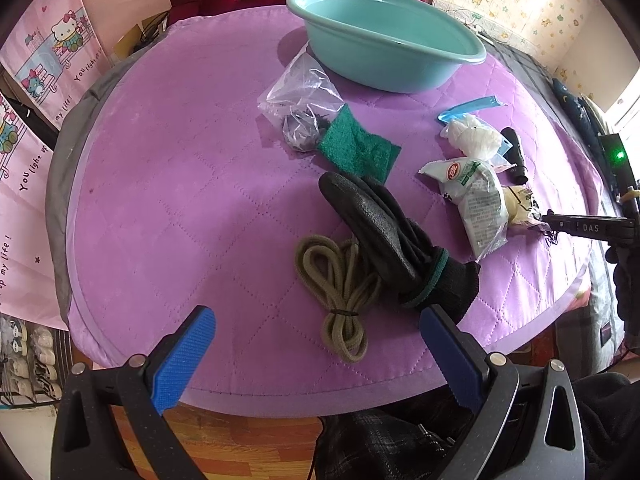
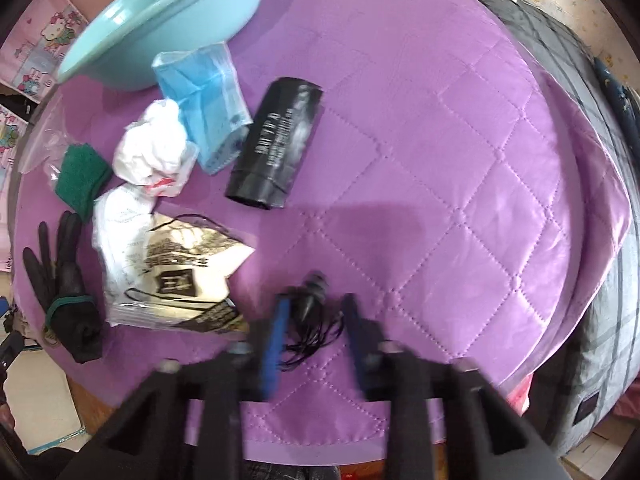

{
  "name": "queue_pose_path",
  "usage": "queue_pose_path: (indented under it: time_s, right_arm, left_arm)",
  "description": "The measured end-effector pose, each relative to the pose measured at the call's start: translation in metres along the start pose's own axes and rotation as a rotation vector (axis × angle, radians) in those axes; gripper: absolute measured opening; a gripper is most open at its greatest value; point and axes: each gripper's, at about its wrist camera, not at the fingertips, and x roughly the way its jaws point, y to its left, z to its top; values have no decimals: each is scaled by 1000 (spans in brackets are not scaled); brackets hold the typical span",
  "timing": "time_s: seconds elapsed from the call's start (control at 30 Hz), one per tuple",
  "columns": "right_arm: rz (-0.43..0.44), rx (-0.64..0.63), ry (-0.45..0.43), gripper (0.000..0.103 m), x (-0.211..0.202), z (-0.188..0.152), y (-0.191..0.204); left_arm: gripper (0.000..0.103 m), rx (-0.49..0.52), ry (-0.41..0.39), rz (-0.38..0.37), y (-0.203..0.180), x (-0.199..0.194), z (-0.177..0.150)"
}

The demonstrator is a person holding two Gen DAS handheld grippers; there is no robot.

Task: Organize soft objects
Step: 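Move the left tool to the black glove while the right tool reaches the black earphone cable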

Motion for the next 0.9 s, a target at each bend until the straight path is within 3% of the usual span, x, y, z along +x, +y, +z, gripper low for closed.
queue_pose_path:
  time_s: [0.17,0.43,0.7,0.8,0.9]
  right_arm:
    - [-5,-9,-13,17,-4,-4,2]
    - [-7,-25,-50,17,-44,0,9]
    - [-14,-38,-69,17,-58,4,20]
    - [-13,-41,-70,17,-64,1,19]
    - [-19,-44,-77,17,-56,-2,14]
  left_arm:
    - [103,7,-4,-11,-4,1,3]
    - [103,44,-24,-61,-19,3,15]
    - [102,66,2,-91,-32,27,32]
    - [93,77,-1,-99,-37,31,37]
    - [64,99,6,-91,-41,37,41]
